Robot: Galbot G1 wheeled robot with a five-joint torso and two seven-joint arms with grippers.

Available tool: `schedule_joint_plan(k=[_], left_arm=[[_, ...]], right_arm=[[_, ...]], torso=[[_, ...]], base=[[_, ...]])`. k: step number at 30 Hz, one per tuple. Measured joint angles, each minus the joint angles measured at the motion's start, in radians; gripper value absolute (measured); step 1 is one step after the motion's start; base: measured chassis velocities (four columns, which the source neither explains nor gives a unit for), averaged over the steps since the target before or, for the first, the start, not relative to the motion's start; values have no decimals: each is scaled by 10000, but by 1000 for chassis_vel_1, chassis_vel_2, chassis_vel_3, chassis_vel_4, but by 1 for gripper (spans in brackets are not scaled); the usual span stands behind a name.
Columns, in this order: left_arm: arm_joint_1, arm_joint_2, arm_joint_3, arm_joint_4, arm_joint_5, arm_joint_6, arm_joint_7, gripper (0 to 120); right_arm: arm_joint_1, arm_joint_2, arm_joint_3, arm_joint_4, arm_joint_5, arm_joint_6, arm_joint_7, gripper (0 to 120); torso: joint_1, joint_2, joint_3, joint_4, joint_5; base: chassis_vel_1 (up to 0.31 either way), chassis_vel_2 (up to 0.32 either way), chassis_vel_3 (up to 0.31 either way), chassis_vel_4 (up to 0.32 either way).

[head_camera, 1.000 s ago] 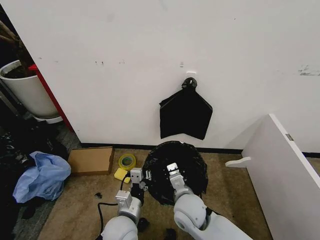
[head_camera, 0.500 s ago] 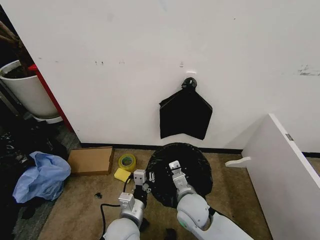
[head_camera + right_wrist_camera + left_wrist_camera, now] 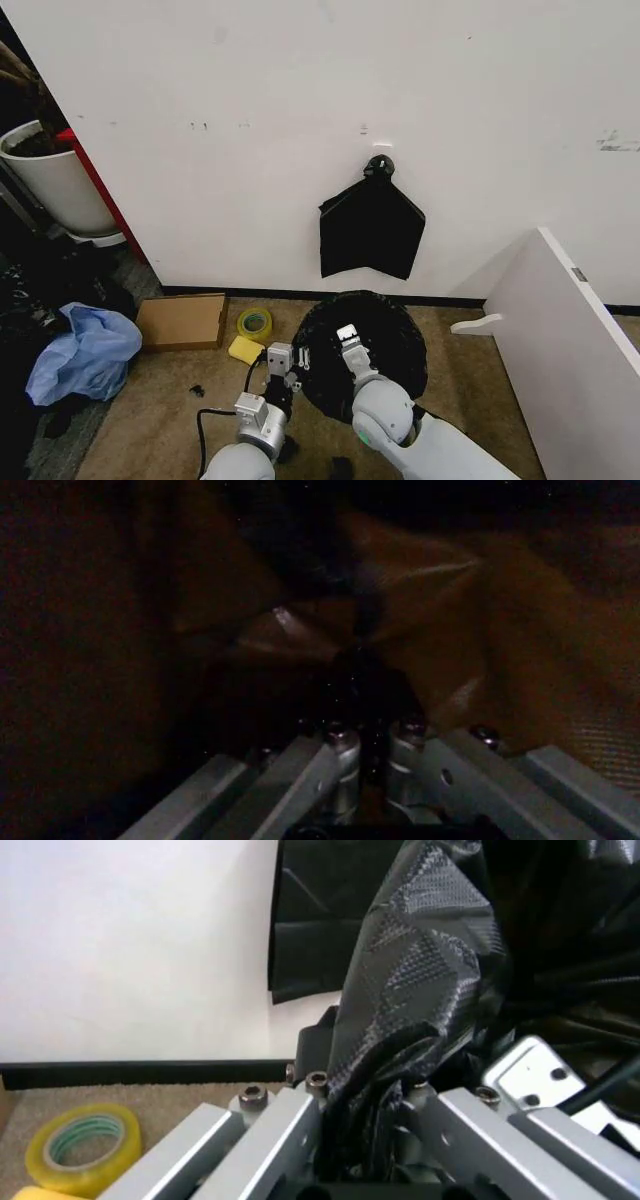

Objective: Place the garbage bag over the trash bin.

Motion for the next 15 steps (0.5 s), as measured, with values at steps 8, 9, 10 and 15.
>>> schedule_joint_plan(k=[8, 9, 10, 15], left_arm=[[88, 151, -58, -139, -65, 22, 35, 0], [87, 155, -82, -141, -77, 22, 35, 0], [87, 155, -82, -141, -77, 22, 35, 0], [5, 117, -57, -85, -202, 22, 34, 0]], right_arm=[[539, 274, -4, -1016, -450, 635, 23, 0], [523, 195, -5, -1021, -406, 499, 59, 0], [523, 195, -5, -1021, -406, 499, 59, 0], [470, 256, -322, -459, 579, 361, 28, 0]], torso=[[0, 0, 0, 5, 1], [1, 0, 0, 3, 1], [1, 0, 0, 3, 1], [0, 0, 0, 1, 1]], base=[[0, 0, 0, 0], [0, 0, 0, 0], [0, 0, 0, 0], [0, 0, 0, 0]])
